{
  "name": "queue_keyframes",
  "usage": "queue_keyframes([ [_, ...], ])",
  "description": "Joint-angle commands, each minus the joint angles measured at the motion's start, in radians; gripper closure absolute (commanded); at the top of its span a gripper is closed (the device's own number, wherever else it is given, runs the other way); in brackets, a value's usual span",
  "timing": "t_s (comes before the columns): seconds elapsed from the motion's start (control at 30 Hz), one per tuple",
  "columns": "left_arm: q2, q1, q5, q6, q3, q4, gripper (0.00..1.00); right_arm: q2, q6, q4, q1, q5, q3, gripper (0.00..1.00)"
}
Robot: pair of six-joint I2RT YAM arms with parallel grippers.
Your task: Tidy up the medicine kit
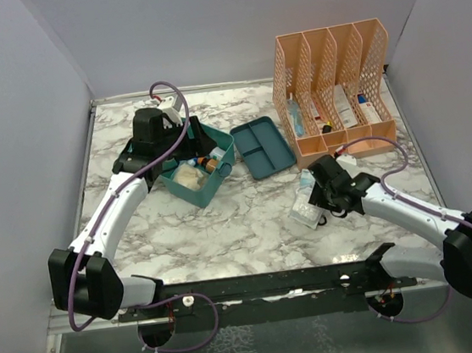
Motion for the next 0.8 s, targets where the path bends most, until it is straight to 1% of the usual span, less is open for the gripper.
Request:
queue_keyframes([
  [0.0, -0.017, -0.003, 0.110, 0.010, -0.006, 0.083, 0.25, 0.059, -0.087, 0.134, -0.022, -0.053, -0.003, 0.58],
  [0.13, -0.017, -0.003, 0.123, 0.005, -0.010, 0.088, 0.25, 0.102, -0.103, 0.145, -0.031, -0.059, 0.000, 0.67],
  [0.23, -0.017, -0.003, 0.126, 0.000, -0.014, 0.093, 0.25, 0.112, -0.117, 0.154, -0.031, -0.063, 0.003, 0.79],
  [0.3, -0.016, -0.003, 0.130, -0.002, -0.015, 0.095, 0.25, 0.107, -0.136, 0.161, -0.031, -0.071, 0.011, 0.90],
  [0.37, -0.015, -0.003, 0.139, -0.003, -0.014, 0.096, 0.24, 0.102, -0.158, 0.165, -0.031, -0.082, 0.024, 0.97],
  [0.43, -0.017, -0.004, 0.152, -0.008, -0.015, 0.104, 0.22, 0.093, -0.188, 0.163, -0.031, -0.107, 0.050, 0.99],
  [0.53, -0.020, -0.003, 0.174, -0.028, -0.010, 0.123, 0.17, 0.058, -0.245, 0.179, -0.031, -0.160, 0.083, 0.99],
  [0.67, -0.011, -0.003, 0.218, -0.054, -0.010, 0.151, 0.13, 0.020, -0.359, 0.269, -0.031, -0.232, 0.149, 0.99],
  [0.77, 0.002, -0.003, 0.284, -0.074, -0.019, 0.181, 0.10, 0.046, -0.430, 0.347, -0.031, -0.309, 0.232, 0.99],
])
